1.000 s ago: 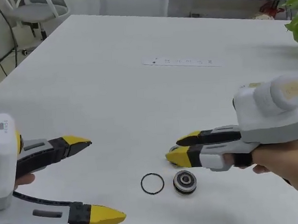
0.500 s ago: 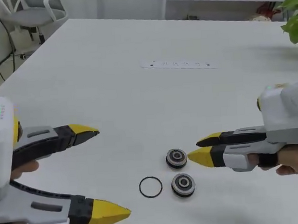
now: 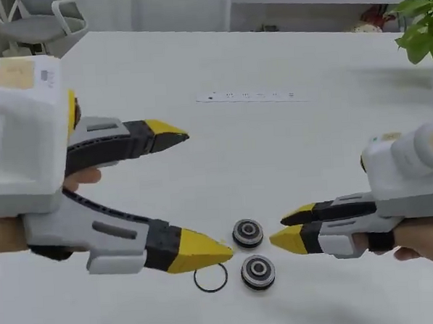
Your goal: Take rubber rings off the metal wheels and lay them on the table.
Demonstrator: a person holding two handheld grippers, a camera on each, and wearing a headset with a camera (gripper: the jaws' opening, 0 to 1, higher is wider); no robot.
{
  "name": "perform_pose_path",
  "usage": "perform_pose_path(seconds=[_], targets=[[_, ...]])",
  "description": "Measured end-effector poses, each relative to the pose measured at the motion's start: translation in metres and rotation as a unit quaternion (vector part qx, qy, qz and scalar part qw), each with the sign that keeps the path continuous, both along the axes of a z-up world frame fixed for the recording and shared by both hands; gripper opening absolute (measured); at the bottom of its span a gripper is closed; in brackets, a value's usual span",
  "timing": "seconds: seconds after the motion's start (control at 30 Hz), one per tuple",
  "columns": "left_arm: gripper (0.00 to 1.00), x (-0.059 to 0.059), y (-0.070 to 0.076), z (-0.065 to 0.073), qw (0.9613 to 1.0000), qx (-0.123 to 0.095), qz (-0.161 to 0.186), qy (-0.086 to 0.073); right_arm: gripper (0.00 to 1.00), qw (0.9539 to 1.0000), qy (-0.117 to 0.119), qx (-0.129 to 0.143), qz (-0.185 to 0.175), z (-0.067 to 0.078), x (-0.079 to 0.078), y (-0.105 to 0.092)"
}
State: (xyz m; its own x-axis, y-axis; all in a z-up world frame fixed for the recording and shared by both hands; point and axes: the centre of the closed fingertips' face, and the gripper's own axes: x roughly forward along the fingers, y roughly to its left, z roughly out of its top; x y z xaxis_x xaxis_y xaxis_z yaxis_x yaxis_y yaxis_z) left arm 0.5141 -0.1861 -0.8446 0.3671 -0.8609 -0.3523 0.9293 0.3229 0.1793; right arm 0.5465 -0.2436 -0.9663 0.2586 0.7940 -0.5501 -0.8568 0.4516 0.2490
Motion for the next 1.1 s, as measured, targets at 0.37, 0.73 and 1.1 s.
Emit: perform_pose_path(seconds=[0.37,0.73,1.1], targets=[[0.73,0.027,-0.035,-0.006,0.9996,-0.011,-0.024,0.006,0.20,0.9996,0.023,0.002,0.019,-0.012,-0.009,-0.001],[0.63,0.033,-0.045,-0.051,0.9995,-0.002,-0.013,0.028,0.22,0.9978,0.028,-0.026,0.055,-0.030,-0.017,-0.001],[0.51,0.025,-0.042,-0.104,0.9977,0.028,-0.008,0.061,0.25,0.9938,0.020,-0.063,0.089,-0.046,-0.028,0.001]])
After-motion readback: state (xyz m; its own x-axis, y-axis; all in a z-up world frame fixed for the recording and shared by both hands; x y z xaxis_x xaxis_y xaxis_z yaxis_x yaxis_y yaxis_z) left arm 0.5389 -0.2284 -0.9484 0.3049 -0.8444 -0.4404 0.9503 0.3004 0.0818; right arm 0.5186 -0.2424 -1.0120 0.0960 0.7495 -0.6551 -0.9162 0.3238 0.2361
